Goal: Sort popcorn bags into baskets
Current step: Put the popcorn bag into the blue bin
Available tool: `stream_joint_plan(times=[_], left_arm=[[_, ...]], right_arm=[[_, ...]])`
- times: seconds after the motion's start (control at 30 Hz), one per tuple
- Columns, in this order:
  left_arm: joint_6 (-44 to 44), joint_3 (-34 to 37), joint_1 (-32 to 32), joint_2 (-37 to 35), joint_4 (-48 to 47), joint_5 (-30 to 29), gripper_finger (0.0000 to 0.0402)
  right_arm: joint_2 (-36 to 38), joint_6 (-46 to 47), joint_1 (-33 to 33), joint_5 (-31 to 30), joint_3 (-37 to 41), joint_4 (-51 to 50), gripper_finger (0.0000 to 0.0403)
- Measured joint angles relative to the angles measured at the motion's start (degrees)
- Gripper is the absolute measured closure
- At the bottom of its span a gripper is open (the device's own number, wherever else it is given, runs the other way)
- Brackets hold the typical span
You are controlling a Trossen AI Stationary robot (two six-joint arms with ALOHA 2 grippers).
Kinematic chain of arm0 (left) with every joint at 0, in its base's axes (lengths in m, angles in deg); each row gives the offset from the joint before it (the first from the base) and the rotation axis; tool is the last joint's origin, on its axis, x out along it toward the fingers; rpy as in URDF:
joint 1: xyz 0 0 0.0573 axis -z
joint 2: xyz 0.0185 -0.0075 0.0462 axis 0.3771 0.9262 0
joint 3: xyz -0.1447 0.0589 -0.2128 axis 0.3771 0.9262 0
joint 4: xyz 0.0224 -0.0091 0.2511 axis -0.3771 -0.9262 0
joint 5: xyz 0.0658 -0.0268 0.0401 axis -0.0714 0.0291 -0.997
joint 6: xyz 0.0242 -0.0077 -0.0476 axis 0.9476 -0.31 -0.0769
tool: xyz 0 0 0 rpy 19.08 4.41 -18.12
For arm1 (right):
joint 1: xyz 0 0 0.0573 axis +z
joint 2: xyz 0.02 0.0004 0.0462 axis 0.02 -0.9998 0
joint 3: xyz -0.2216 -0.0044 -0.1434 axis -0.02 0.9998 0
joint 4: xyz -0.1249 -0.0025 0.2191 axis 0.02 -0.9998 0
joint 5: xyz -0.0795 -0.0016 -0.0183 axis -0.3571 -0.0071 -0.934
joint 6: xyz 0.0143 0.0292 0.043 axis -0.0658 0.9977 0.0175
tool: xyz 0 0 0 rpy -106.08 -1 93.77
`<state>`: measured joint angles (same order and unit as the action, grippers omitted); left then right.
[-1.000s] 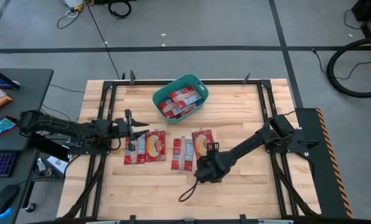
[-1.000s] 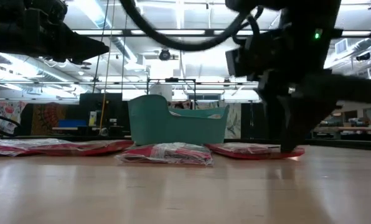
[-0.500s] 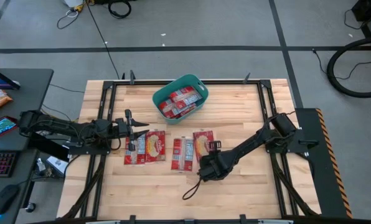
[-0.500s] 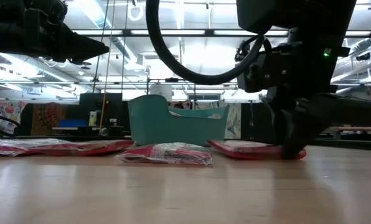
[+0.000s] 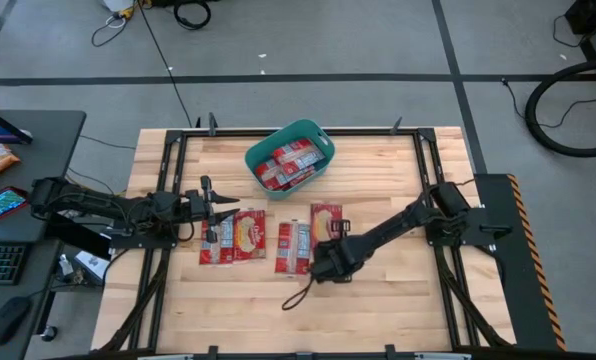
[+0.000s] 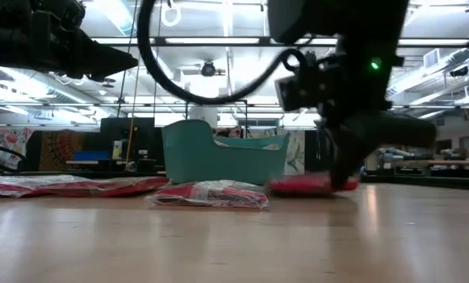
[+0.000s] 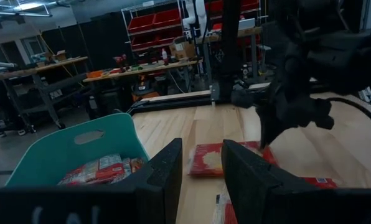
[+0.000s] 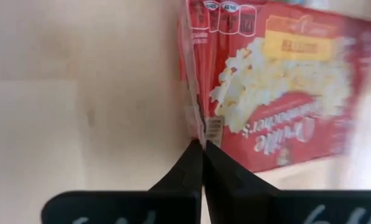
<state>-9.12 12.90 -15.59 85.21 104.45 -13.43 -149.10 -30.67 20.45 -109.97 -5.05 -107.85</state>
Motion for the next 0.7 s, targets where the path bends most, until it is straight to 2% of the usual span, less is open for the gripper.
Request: stream_joint_plan(times=[0.17, 0.37, 0.7], left_arm=[[0.01, 0.00, 0.00, 0.00, 0.02, 0.00, 0.0283], [-0.02, 0.00, -0.01, 0.02, 0.01, 0.00, 0.0283], [-0.02, -0.01, 0.00, 0.01, 0.05, 0.00, 0.0283]], right_arm=[[0.12, -0.29, -1.76, -1.61, -4.35, -4.97, 0.0396], [1.89, -0.16, -3.26, -1.75, -6.24, -6.04, 0.0398], [10.33, 2.40, -3.23, -6.11, -6.39, -6.16, 0.0401]])
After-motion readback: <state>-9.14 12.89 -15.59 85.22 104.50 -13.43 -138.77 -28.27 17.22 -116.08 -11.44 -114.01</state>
